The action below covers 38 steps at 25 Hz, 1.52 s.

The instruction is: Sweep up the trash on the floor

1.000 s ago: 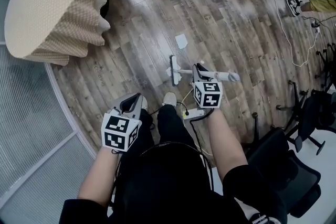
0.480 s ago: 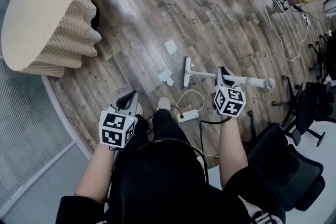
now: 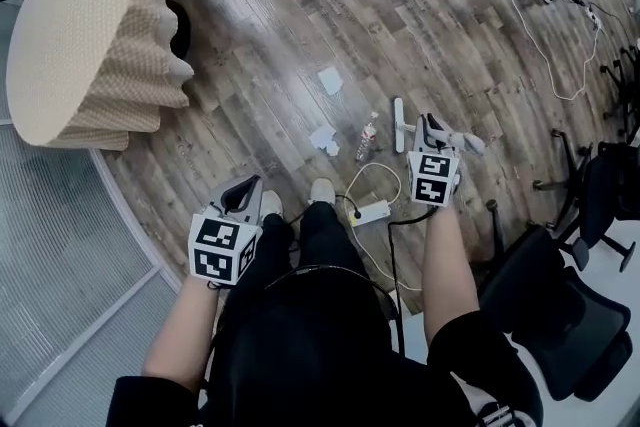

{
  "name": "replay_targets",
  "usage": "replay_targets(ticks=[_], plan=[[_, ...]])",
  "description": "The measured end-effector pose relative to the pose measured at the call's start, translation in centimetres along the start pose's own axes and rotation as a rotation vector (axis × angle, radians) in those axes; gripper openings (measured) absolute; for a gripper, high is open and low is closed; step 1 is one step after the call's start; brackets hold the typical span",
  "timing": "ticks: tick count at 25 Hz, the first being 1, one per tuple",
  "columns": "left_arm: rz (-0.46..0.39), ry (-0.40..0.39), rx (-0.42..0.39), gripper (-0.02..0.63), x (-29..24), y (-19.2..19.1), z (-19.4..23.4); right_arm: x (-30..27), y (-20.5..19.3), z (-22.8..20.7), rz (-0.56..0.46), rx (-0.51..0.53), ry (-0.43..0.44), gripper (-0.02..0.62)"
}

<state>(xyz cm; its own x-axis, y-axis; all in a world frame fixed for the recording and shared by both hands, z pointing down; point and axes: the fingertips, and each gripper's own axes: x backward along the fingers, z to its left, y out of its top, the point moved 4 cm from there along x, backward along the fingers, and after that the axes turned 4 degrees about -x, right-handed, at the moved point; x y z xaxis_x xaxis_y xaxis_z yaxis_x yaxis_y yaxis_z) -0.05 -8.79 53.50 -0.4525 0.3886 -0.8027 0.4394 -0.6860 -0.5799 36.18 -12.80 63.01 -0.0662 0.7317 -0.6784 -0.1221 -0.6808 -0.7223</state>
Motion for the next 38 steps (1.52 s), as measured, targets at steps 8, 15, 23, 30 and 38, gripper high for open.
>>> replay_targets(ticks=[8, 15, 23, 30, 38], plan=[[0.012, 0.047, 0.002, -0.003, -0.4, 0.4, 2.3, -4.0, -2.8, 2.8, 0.076, 0.018, 0.047, 0.053], [0.001, 0.061, 0.049, -0.003, 0.3, -0.6, 2.4, -3.7, -2.0, 7.1, 0.072, 0.073, 0.142, 0.054], [-0.026, 0.082, 0.084, -0.003, 1.9, -1.6, 2.5, -2.5, -0.4, 11.9, 0.048, 0.141, 0.242, 0.052], [-0.047, 0.101, 0.105, -0.003, 3.4, -2.4, 2.7, -0.4, 3.1, 13.6, -0.033, 0.158, 0.287, 0.053], [-0.077, 0.111, 0.13, -0.003, 4.6, -2.7, 3.2, 2.1, 8.1, 15.0, -0.133, 0.225, 0.337, 0.054]])
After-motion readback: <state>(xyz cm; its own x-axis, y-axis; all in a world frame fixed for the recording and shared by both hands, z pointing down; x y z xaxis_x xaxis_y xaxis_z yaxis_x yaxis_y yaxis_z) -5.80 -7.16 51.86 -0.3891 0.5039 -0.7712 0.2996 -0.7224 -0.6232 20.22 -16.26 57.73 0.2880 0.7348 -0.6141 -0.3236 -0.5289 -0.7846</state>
